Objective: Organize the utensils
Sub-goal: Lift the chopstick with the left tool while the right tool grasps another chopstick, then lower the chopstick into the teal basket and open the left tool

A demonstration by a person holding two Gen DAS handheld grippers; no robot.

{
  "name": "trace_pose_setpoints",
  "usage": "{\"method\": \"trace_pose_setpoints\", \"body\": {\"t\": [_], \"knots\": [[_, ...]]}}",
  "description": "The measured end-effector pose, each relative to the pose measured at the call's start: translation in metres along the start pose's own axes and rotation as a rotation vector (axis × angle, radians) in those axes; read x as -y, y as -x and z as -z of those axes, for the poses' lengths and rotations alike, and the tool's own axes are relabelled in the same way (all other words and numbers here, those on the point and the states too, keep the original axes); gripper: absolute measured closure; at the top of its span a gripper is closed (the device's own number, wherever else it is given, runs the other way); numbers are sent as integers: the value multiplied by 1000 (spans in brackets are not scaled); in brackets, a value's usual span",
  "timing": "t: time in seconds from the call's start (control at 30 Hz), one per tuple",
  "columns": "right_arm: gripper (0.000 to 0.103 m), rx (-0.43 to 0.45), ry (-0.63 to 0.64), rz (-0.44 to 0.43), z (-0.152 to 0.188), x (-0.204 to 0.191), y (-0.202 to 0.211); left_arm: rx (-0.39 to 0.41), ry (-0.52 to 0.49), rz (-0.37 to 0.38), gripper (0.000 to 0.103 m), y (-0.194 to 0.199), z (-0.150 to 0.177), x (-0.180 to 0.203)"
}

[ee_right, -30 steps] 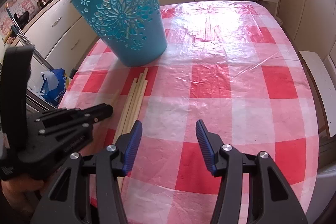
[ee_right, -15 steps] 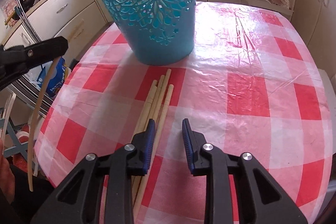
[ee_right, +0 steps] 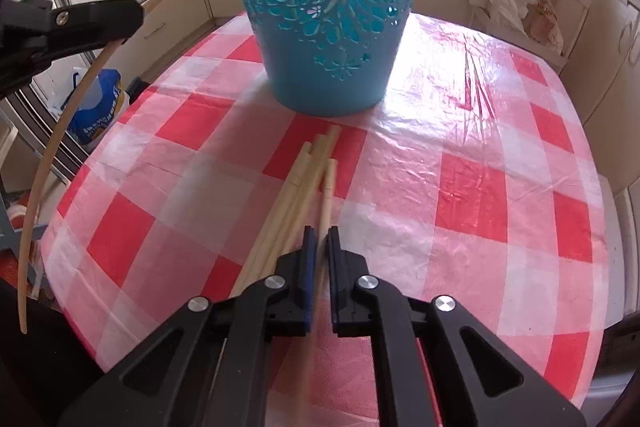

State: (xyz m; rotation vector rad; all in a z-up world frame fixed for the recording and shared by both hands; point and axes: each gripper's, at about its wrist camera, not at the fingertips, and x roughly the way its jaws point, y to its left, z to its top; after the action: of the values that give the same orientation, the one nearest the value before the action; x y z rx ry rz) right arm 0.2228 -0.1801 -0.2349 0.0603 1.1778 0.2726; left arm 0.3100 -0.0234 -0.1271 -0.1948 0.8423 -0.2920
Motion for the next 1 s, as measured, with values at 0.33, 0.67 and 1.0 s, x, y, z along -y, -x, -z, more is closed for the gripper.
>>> {"method": "trace_pose_setpoints", "body": {"t": [0.33,0.67,1.0], "knots": [[97,59,-394,-305,12,74,21,389,-5,68,98,64,-27,20],[97,233,-501,-413,12,100,55,609,23,114,98,80,-84,42],[97,290,-536,-445,19,118,71,759,50,60,98,69,-132,58]]}}
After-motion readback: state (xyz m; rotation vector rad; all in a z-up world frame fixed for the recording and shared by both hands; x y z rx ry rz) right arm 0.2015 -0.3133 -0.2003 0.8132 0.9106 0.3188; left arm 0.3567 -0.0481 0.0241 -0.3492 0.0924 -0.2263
